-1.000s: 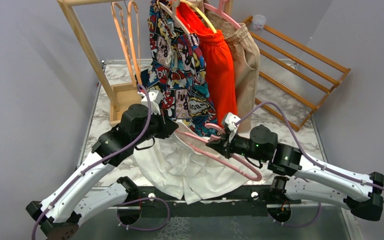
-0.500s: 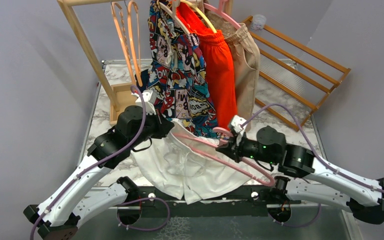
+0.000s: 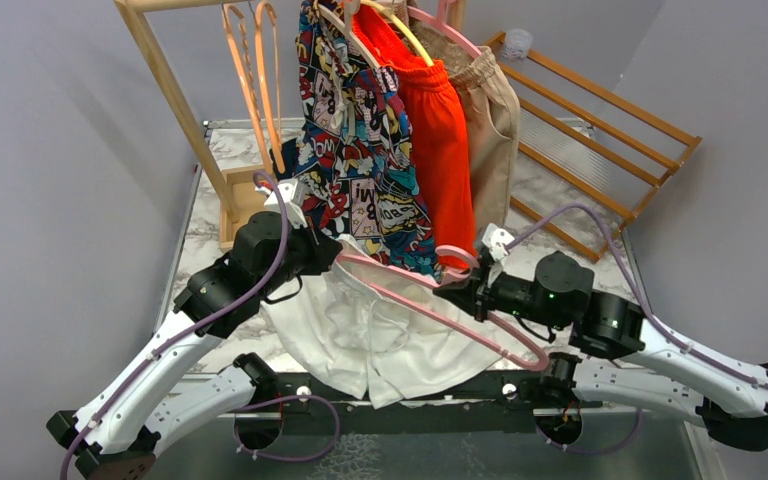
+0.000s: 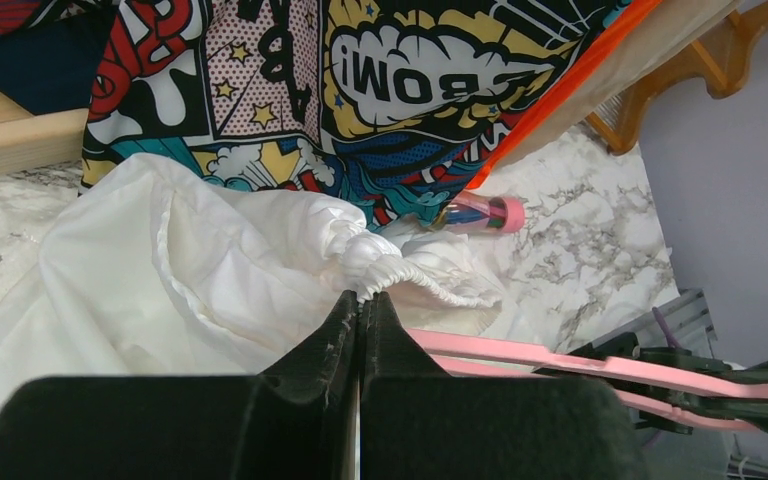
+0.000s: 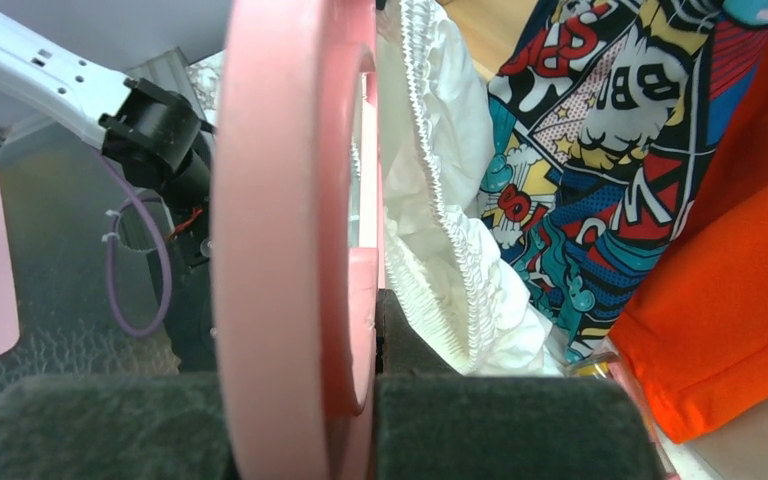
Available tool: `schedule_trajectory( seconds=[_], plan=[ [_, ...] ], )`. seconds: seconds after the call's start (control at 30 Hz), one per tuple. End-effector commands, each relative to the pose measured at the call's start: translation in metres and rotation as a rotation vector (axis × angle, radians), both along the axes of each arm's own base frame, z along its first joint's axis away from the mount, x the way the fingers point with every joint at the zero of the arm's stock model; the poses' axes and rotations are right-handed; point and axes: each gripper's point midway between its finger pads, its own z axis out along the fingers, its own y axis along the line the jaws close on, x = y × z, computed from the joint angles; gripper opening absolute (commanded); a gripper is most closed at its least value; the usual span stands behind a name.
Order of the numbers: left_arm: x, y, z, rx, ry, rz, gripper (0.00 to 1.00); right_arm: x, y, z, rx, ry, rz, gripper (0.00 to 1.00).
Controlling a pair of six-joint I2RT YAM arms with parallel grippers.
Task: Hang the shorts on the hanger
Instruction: Hang the shorts on the hanger.
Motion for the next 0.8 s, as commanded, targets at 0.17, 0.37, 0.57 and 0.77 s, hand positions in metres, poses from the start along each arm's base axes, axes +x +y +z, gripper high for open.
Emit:
schedule_trajectory(
  seconds=[0.17,0.37,0.57,0.77],
  plan=[
    [-0.006,-0.016,0.01,-0.096,0.007,-0.061,0.0,0.036,0.035,0.013,0.209,-0.003,-0.13,0.01],
    [-0.013,-0.03,0.019,-0.175,0.014,-0.122,0.0,0.059,0.06,0.002,0.218,0.044,-0.207,0.01],
    [-0.015,-0.031,0.025,-0.194,-0.002,-0.132,0.0,0.077,0.084,0.001,0.276,0.09,-0.257,0.01],
    [-0.018,-0.03,0.028,-0.199,-0.013,-0.143,0.0,0.082,0.112,0.005,0.329,0.11,-0.215,0.01]
  ],
)
